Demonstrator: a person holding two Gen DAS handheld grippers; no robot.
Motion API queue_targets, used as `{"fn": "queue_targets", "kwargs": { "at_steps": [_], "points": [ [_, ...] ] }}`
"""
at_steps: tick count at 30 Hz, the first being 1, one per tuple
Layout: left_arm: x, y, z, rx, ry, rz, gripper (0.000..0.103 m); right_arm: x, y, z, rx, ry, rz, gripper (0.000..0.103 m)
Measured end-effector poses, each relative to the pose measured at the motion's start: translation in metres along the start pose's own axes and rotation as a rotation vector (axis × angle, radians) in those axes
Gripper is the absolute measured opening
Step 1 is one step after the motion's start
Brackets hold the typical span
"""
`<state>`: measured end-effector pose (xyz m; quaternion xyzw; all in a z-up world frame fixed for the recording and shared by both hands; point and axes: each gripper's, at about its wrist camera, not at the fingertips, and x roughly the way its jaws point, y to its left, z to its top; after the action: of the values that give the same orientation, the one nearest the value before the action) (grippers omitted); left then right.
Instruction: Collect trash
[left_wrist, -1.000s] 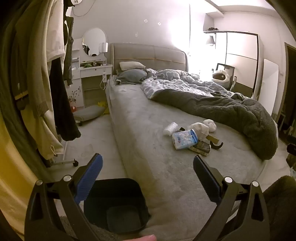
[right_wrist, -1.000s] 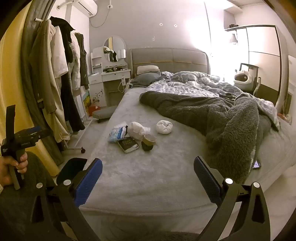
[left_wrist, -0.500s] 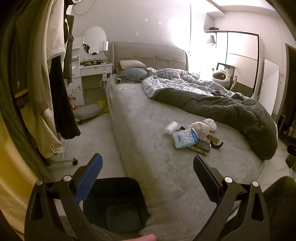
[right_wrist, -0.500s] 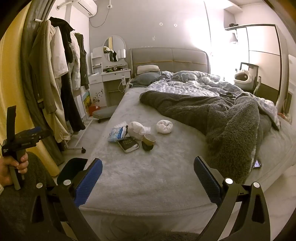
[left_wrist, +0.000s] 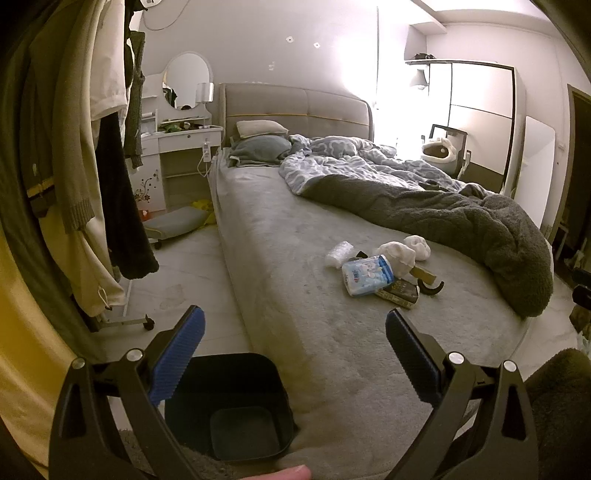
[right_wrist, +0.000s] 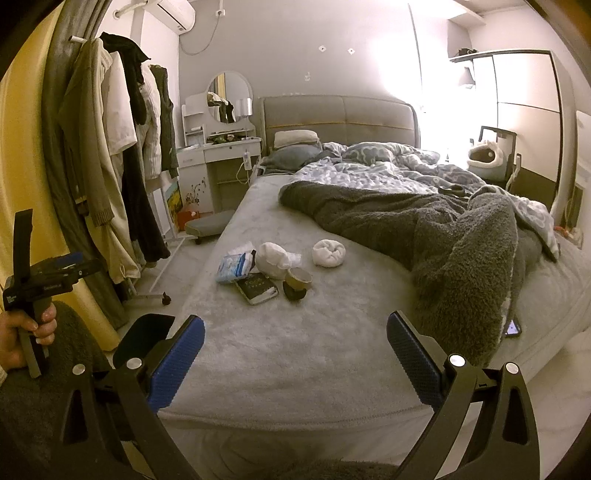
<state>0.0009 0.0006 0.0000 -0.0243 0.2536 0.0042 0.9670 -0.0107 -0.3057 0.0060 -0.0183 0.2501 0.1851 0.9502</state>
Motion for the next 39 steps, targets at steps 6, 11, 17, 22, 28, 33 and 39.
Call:
{"fn": "queue_targets", "kwargs": {
  "at_steps": [6, 11, 17, 22, 28, 33, 39],
  "points": [
    [0.000, 0.000, 0.000, 0.001, 0.002, 0.000, 0.100, -0.001, 0.001, 0.000, -0.002, -0.001, -0.001, 0.100],
    [0.003, -0.003, -0.009, 0.003, 0.002, -0.001, 0.100, -0.002, 0.004, 0.000, -0.012, 0.001, -0.005, 0.100],
    [0.004, -0.006, -0.012, 0.005, 0.002, 0.000, 0.100, -0.001, 0.003, 0.001, -0.012, 0.000, -0.005, 0.100],
    [0.004, -0.006, -0.010, 0.007, 0.003, 0.001, 0.100, 0.001, 0.003, 0.000, -0.013, 0.001, -0.006, 0.100],
    [0.003, -0.011, -0.011, 0.008, 0.003, 0.001, 0.100, -0.001, 0.003, 0.001, -0.014, 0.001, -0.006, 0.100],
    [0.003, -0.011, -0.012, 0.008, 0.004, 0.001, 0.100, -0.001, 0.004, 0.001, -0.016, 0.001, -0.007, 0.100],
    [0.003, -0.011, -0.011, 0.010, 0.004, 0.002, 0.100, 0.000, 0.004, 0.001, -0.016, 0.002, -0.007, 0.100]
  ]
}}
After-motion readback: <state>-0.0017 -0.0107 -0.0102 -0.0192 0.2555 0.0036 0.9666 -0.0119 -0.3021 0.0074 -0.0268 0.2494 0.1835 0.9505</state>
